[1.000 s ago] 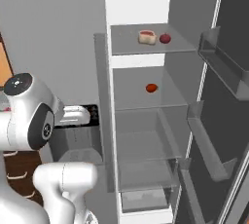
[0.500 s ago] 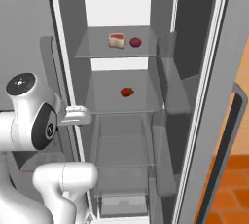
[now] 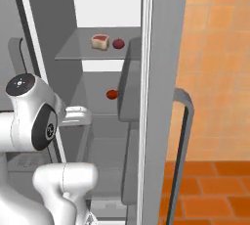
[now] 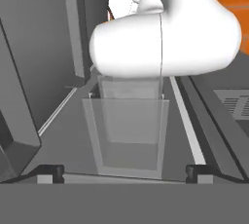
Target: Place one tomato and one steak in each tupperware on the nearby counter, to pack two identical lunches.
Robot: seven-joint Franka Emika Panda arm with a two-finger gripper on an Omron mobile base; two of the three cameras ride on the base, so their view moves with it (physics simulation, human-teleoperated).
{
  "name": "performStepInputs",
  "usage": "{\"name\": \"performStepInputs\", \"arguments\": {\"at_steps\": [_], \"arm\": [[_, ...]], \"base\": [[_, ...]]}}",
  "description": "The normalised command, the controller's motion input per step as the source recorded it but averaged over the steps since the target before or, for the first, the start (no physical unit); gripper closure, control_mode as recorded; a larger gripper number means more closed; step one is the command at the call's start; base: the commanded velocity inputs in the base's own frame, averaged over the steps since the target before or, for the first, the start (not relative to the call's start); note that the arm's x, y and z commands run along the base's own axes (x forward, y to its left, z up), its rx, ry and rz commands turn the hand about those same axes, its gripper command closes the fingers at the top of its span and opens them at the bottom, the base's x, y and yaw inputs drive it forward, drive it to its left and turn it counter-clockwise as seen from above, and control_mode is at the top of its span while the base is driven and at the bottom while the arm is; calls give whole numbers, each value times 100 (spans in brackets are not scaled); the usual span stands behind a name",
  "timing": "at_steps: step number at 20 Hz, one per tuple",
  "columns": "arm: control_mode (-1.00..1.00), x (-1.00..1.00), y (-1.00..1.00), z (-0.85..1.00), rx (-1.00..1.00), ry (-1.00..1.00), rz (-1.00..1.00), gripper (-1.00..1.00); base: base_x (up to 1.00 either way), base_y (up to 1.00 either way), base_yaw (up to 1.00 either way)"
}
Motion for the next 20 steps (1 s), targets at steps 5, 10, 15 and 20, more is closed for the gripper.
{"name": "performStepInputs", "arguments": {"at_steps": [5,10,15,20], "arm": [[-100,37,0,-11,1,0,2,-100],[-100,100,0,-26,5,0,0,-100],[-100,100,0,-2,1,0,-4,-100],[-100,83,-22,0,0,2,-12,-100]], "base": [[54,1,0],[0,0,0],[0,0,0],[0,0,0]]}}
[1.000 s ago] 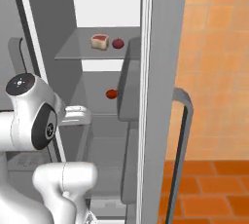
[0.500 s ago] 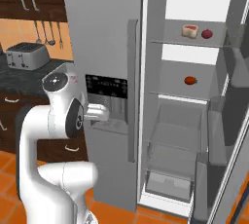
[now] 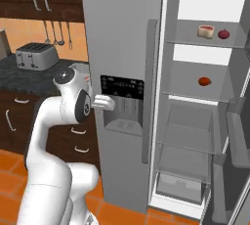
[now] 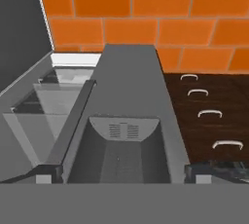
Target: Place one tomato and one steak in each tupperware on the nearby counter, to pack two identical lunches.
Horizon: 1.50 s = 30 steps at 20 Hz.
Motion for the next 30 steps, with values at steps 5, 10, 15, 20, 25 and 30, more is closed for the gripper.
{"name": "performStepInputs", "arguments": {"at_steps": [5,10,15,20,25,30], "arm": [[-100,11,-66,0,1,4,-22,-100],[-100,-56,-76,0,6,8,-22,-100],[100,0,0,0,0,0,0,-100],[100,0,0,0,0,0,0,-100],[100,0,0,0,0,0,0,-100],[100,0,0,0,0,0,0,-100]], "base": [[0,0,0],[0,0,0],[-97,-47,-11],[-18,-80,-19],[31,-81,-10],[91,-10,0]]}}
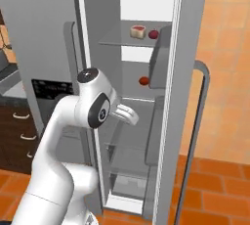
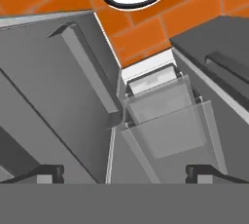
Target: Place one tomato and one steak in each tupperware on the nearby counter, to pack two identical lunches.
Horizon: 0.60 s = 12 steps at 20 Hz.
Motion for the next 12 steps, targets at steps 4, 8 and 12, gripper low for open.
{"name": "performStepInputs", "arguments": {"at_steps": [4,8,12], "arm": [[100,0,0,0,0,0,0,-100],[-100,46,-1,-3,0,0,2,-100],[-100,100,-9,-27,0,0,10,-100]], "base": [[95,0,1],[37,-1,1],[0,0,0]]}}
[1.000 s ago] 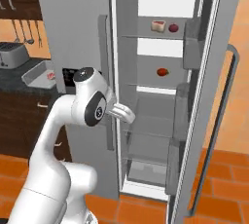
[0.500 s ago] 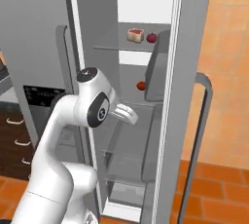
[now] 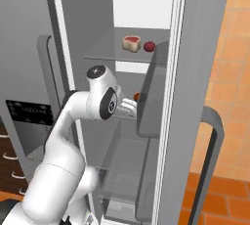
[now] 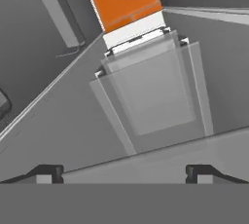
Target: Place one tomato and one steak in each tupperware on the nearby counter, to pack two identical lunches.
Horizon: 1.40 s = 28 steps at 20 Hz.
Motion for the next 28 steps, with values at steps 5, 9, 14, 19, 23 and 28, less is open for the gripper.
{"name": "performStepInputs", "arguments": {"at_steps": [5,9,14,19,23,28], "arm": [[-100,100,-4,-51,1,0,9,-100],[-100,100,0,-25,13,0,1,-100],[-100,100,0,-15,11,0,0,-100],[-100,100,-7,-15,3,1,0,-100],[-100,94,-22,-19,3,0,0,-100],[-100,59,-51,-39,0,1,0,-100]], "base": [[0,0,0],[0,0,0],[0,0,0],[0,0,0],[0,0,0],[0,0,0]]}}
